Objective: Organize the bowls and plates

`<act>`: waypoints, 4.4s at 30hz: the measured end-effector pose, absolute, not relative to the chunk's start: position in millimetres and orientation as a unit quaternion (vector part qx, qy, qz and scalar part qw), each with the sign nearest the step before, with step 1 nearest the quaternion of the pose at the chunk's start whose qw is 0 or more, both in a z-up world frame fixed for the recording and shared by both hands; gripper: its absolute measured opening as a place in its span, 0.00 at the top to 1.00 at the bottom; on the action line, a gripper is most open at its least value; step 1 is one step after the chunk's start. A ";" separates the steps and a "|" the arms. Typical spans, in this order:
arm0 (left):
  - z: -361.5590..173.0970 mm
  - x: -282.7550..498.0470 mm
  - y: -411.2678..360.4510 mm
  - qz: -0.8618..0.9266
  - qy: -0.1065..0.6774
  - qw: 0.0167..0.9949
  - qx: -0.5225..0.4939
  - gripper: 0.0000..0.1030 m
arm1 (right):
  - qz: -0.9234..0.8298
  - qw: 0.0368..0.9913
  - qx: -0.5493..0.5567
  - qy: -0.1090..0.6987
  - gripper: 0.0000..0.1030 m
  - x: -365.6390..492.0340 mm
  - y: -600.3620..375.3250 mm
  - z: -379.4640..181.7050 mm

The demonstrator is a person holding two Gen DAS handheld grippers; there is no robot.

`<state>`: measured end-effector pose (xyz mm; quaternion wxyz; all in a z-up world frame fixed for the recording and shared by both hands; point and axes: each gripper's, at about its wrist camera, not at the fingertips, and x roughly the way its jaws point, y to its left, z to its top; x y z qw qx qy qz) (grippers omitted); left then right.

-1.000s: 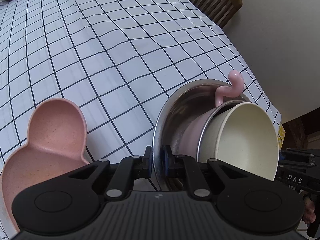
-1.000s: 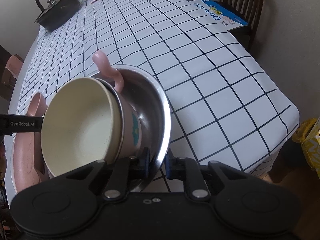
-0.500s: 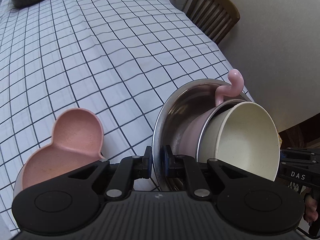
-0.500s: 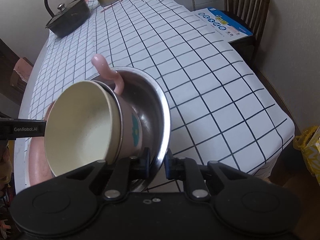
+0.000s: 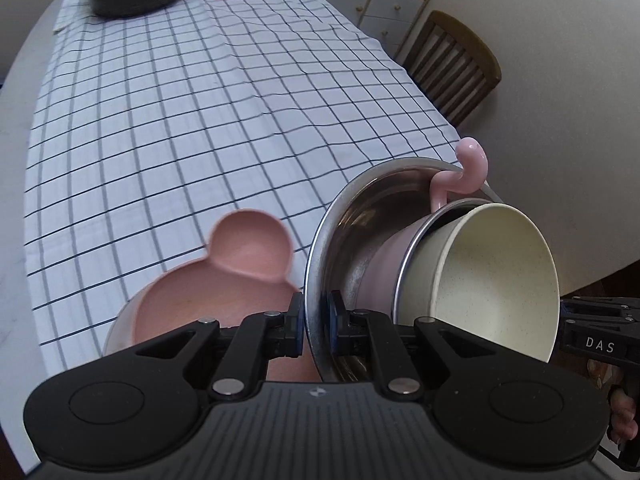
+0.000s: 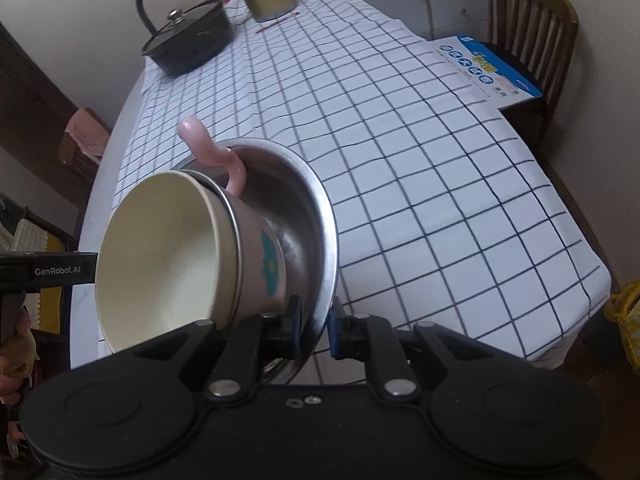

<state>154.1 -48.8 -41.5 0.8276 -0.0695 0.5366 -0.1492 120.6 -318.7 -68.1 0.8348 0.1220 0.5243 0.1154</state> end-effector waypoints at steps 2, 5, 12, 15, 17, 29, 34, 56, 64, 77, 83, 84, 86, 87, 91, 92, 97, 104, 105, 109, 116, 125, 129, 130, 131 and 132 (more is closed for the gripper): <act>-37.4 148.0 -36.4 -0.140 0.534 0.831 -0.072 0.90 | 0.125 0.835 0.118 0.523 0.87 121.6 -308.8 -65.0; -33.6 139.5 -18.4 -0.126 0.529 0.835 -0.080 0.90 | 0.141 0.835 0.108 0.521 0.87 122.8 -291.5 -60.0; -34.1 119.9 21.6 -0.089 0.526 0.840 -0.097 0.90 | 0.175 0.831 0.086 0.521 0.87 128.5 -251.7 -56.0; -38.1 112.5 36.2 -0.076 0.527 0.840 -0.105 0.90 | 0.188 0.826 0.078 0.525 0.87 131.5 -235.1 -57.9; -41.8 108.1 44.9 -0.070 0.529 0.839 -0.109 0.90 | 0.195 0.823 0.074 0.529 0.87 133.8 -225.1 -60.4; -77.6 94.6 69.4 -0.055 0.547 0.825 -0.132 0.90 | 0.206 0.805 0.053 0.554 0.87 135.3 -192.6 -85.5; -88.4 94.3 70.3 -0.055 0.550 0.823 -0.135 0.90 | 0.205 0.802 0.046 0.560 0.87 134.5 -189.8 -92.7; -111.0 104.9 71.7 -0.051 0.556 0.817 -0.145 0.90 | 0.195 0.798 0.019 0.570 0.87 144.7 -181.0 -112.1; -110.9 104.6 72.1 -0.049 0.552 0.819 -0.150 0.89 | 0.195 0.798 0.020 0.569 0.86 146.1 -183.0 -112.5; -108.5 106.4 69.3 -0.043 0.544 0.827 -0.135 0.89 | 0.194 0.809 0.025 0.554 0.77 145.5 -183.1 -106.5; -103.3 104.2 68.3 -0.038 0.534 0.836 -0.122 0.89 | 0.191 0.819 0.029 0.540 0.66 140.0 -189.9 -98.0; -100.7 102.8 67.9 -0.037 0.531 0.838 -0.119 0.89 | 0.191 0.821 0.029 0.538 0.63 138.5 -191.3 -96.2; -96.0 101.4 68.5 -0.035 0.525 0.842 -0.116 0.89 | 0.192 0.824 0.029 0.533 0.60 135.7 -193.1 -92.9; -93.7 100.9 68.9 -0.033 0.524 0.843 -0.116 0.89 | 0.193 0.825 0.029 0.531 0.59 134.5 -193.7 -91.2; -85.7 98.9 71.2 -0.021 0.519 0.847 -0.115 0.89 | 0.199 0.831 0.026 0.519 0.55 129.3 -196.2 -83.2; -83.6 97.8 71.3 -0.019 0.517 0.848 -0.115 0.88 | 0.201 0.832 0.026 0.516 0.53 128.0 -196.9 -81.0; -69.0 87.8 67.3 -0.008 0.499 0.861 -0.104 0.83 | 0.219 0.842 0.024 0.492 0.37 120.6 -200.6 -67.3; -45.2 67.7 53.0 0.019 0.457 0.884 -0.095 0.54 | 0.257 0.851 0.003 0.459 0.28 112.6 -201.7 -46.6; -41.7 64.7 50.7 0.022 0.451 0.887 -0.093 0.54 | 0.262 0.852 0.001 0.454 0.26 111.6 -201.8 -43.7; -30.2 52.3 43.0 0.030 0.435 0.895 -0.093 0.53 | 0.279 0.861 -0.013 0.426 0.22 104.4 -202.7 -32.3; -17.9 31.4 28.4 0.036 0.421 0.902 -0.089 0.47 | 0.291 0.874 -0.020 0.388 0.12 90.7 -207.8 -19.3; -5.4 -1.4 7.6 0.033 0.392 0.916 -0.084 0.25 | 0.301 0.887 -0.010 0.350 0.00 69.3 -218.5 -4.9; 0.2 -12.7 -1.4 0.033 0.379 0.921 -0.083 0.21 | 0.301 0.891 -0.018 0.338 0.00 61.5 -220.2 -1.6; 0.9 -15.4 -3.7 0.032 0.376 0.922 -0.083 0.20 | 0.301 0.892 -0.019 0.335 0.00 59.6 -220.5 -1.0; 1.5 -19.0 -6.4 0.031 0.374 0.923 -0.084 0.20 | 0.300 0.893 -0.019 0.334 0.00 57.7 -220.9 -0.7; 1.6 -21.3 -8.5 0.031 0.374 0.923 -0.085 0.20 | 0.300 0.894 -0.017 0.334 0.00 56.4 -221.5 -0.3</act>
